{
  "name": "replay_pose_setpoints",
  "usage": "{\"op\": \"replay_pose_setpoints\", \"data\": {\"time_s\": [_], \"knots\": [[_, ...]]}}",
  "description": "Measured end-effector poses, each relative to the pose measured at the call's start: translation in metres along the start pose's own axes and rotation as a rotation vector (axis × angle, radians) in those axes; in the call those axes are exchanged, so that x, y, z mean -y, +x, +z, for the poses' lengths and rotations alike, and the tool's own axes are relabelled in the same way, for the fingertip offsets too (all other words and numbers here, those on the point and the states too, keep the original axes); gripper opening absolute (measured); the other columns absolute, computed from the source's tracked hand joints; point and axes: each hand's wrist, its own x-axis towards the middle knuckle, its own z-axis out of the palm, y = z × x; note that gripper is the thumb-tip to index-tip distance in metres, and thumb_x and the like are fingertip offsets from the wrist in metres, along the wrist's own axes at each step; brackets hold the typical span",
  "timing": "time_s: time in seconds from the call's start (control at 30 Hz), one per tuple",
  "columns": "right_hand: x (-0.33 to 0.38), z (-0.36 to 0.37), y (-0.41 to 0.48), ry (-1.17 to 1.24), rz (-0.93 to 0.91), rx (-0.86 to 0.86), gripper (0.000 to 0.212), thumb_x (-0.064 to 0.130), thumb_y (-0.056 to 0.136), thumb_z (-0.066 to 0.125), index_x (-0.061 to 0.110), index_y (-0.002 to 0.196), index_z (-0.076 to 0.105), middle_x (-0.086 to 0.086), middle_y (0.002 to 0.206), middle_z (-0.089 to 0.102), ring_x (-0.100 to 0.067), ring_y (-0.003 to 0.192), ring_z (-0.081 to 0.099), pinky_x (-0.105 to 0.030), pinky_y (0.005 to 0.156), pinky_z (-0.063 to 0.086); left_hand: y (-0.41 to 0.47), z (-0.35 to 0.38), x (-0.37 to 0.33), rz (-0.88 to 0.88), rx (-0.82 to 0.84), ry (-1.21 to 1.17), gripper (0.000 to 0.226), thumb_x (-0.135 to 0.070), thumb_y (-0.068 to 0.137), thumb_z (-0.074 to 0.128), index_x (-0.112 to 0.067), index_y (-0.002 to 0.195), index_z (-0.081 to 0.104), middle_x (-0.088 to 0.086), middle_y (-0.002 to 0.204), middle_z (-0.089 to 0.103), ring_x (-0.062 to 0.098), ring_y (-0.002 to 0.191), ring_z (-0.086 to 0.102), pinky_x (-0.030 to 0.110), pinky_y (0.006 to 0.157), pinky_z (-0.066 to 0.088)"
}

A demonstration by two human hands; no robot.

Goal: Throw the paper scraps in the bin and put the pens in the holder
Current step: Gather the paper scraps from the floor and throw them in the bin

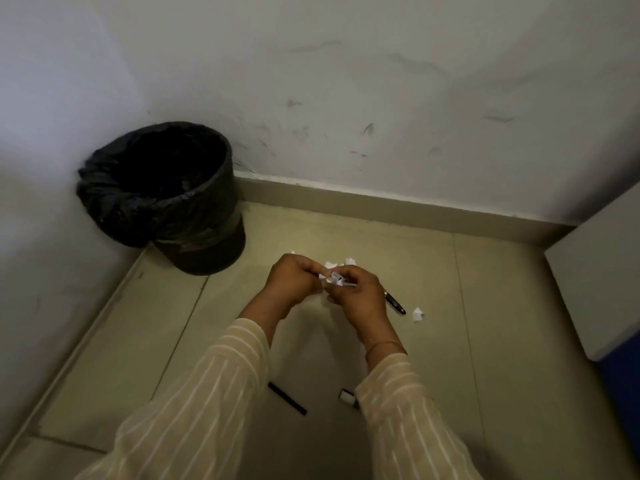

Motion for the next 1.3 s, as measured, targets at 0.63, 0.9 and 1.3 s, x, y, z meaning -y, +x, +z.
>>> {"op": "replay_pose_setpoints", "data": {"time_s": [0.63,0.9,1.3], "knots": [[0.269,0.189,0.072,-0.214,-0.440,0.354,0.027,0.023,0.072,0.086,0.024,0.099,0.080,-0.001,0.094,0.079,-0.023,0.089,0.077,-0.048,0.085,0.063,-0.030,-0.263,-0.132,0.188,-0.564,0.089,0.018,-0.019,0.083,0.081,-0.023,0.100,0.085,0.001,0.099,0.081,0.018,0.092,0.075,0.031,0.088,0.060],[0.265,0.196,0.089,-0.531,-0.443,0.391,0.029,0.012,0.080,0.081,0.019,0.108,0.079,-0.007,0.108,0.078,-0.022,0.097,0.075,-0.041,0.094,0.061,-0.019,-0.276,-0.118,0.114,-0.582,0.204,0.040,-0.001,0.088,0.061,-0.023,0.116,0.080,0.002,0.127,0.075,0.025,0.117,0.070,0.032,0.097,0.057],[0.081,0.022,0.027,-0.079,-0.001,-0.043,0.022,-0.001,0.085,0.073,0.012,0.102,0.079,-0.012,0.104,0.079,-0.024,0.099,0.075,-0.035,0.081,0.060,0.003,-0.077,-0.086,0.268,-0.119,0.337,0.036,-0.005,0.091,0.058,-0.021,0.116,0.079,0.001,0.127,0.075,0.021,0.120,0.068,0.035,0.107,0.052]]}}
